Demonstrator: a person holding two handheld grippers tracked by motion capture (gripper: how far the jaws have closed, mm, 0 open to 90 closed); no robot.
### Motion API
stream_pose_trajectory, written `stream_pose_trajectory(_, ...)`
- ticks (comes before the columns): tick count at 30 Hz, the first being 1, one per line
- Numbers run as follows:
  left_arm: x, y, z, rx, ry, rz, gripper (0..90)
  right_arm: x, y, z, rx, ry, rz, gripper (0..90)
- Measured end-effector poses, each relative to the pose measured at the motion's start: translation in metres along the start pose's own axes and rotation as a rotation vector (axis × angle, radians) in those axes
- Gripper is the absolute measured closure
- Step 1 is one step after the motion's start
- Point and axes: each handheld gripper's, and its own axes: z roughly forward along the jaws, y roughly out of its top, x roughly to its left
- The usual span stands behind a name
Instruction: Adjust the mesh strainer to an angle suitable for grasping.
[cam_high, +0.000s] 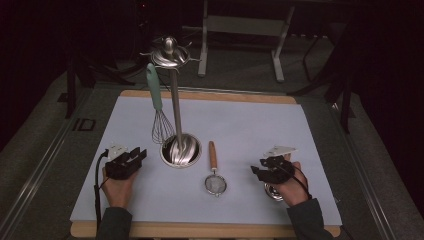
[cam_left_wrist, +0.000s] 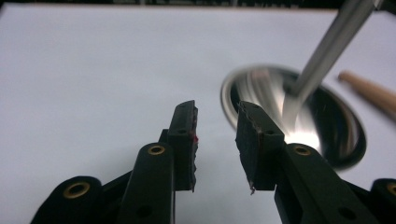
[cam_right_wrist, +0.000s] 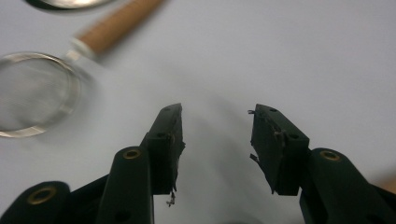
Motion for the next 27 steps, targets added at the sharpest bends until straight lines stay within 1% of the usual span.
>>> stream_pose_trajectory(2,-0.001,-0.006,0.003,0.015,0.004,0.0,66.7,0.012,0.007,0.007,-0.002,0.036,-0.017,53.2)
stream_pose_trajectory(4,-0.001,-0.007,0.004,0.017,0.005,-0.011,66.6,0.023,0.014,0.016,-0.007,0.072,-0.036,53.3)
stream_pose_trajectory(5,0.0,-0.007,0.004,0.015,0.005,-0.012,66.2,0.027,0.017,0.021,-0.006,0.092,-0.038,53.4)
stream_pose_trajectory(7,0.0,-0.008,0.003,0.014,0.009,-0.009,65.3,0.036,0.022,0.033,0.0,0.12,-0.032,53.6)
stream_pose_trajectory(9,0.001,-0.01,0.004,0.022,0.012,-0.011,64.7,0.043,0.028,0.044,0.007,0.137,-0.024,53.9)
stream_pose_trajectory(11,0.001,-0.01,0.003,0.018,0.013,-0.009,64.0,0.047,0.035,0.052,0.005,0.163,-0.012,54.6)
stream_pose_trajectory(14,0.0,-0.01,0.004,0.023,0.015,-0.003,64.0,0.049,0.046,0.061,0.0,0.195,0.024,57.7)
stream_pose_trajectory(17,-0.001,-0.01,0.004,0.022,0.017,0.003,63.9,0.05,0.055,0.069,0.014,0.217,0.058,62.5)
stream_pose_trajectory(19,-0.002,-0.01,0.004,0.025,0.024,0.016,63.9,0.05,0.058,0.075,0.029,0.231,0.068,64.2)
stream_pose_trajectory(23,-0.006,-0.01,0.005,0.029,0.043,0.049,63.5,0.049,0.059,0.085,0.048,0.261,0.101,65.8)
stream_pose_trajectory(24,-0.007,-0.01,0.005,0.03,0.044,0.053,63.5,0.049,0.059,0.088,0.053,0.265,0.105,66.3)
stream_pose_trajectory(26,-0.007,-0.01,0.005,0.035,0.043,0.061,63.8,0.048,0.06,0.09,0.051,0.298,0.135,69.3)
stream_pose_trajectory(27,-0.007,-0.01,0.005,0.037,0.043,0.063,64.1,0.048,0.06,0.09,0.05,0.302,0.135,69.9)
